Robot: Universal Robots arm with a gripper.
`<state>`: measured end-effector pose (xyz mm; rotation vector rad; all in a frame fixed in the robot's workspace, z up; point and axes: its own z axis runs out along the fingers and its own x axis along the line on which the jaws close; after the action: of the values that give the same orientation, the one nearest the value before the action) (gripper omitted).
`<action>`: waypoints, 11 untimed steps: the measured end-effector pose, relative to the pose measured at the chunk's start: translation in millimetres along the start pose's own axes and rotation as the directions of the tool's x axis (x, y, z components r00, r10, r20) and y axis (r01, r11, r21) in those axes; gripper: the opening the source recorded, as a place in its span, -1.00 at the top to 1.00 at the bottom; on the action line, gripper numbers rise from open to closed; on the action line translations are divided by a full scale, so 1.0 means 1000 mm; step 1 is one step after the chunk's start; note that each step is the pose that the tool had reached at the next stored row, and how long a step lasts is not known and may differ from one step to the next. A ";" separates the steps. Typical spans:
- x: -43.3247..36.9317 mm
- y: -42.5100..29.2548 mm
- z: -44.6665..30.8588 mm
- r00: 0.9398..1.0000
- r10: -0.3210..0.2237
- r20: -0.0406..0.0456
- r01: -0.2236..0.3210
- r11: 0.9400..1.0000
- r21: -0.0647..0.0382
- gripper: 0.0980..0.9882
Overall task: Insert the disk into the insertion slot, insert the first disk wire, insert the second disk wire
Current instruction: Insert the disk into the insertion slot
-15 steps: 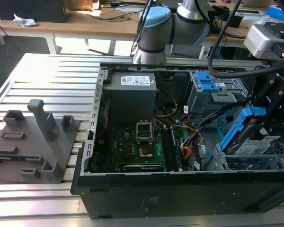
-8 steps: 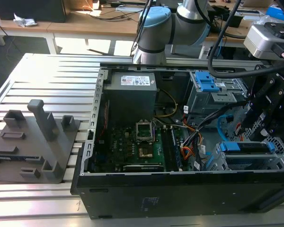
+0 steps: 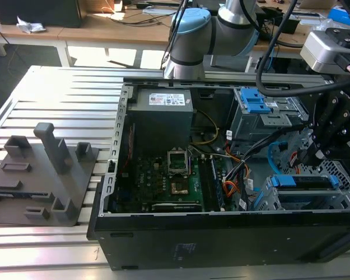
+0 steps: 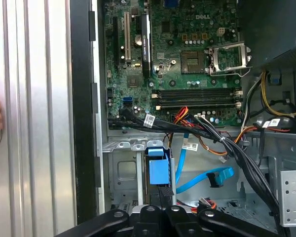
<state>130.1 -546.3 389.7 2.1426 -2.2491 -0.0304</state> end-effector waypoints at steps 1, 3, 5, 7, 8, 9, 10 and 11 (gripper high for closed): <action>0.0000 0.0000 0.0000 1.000 0.000 0.000 0.000 1.000 0.000 0.98; 0.0000 0.0000 0.0002 1.000 0.000 0.000 0.000 1.000 0.000 0.98; 0.0000 0.0000 0.0002 1.000 0.000 0.000 0.000 1.000 0.000 0.98; 0.0000 0.0000 0.0003 1.000 0.000 0.000 0.000 1.000 0.000 0.98; -0.0001 -0.0017 0.0005 1.000 0.000 0.000 0.000 1.000 0.000 0.98; -0.0007 -0.0070 0.0001 1.000 0.000 0.000 0.000 1.000 0.000 0.98; -0.0012 -0.0127 -0.0001 1.000 0.000 0.000 0.000 1.000 0.000 0.98; -0.0016 -0.0181 -0.0002 1.000 0.000 0.000 0.000 1.000 0.000 0.98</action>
<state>148.3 -545.6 389.1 2.1425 -2.2489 -0.0307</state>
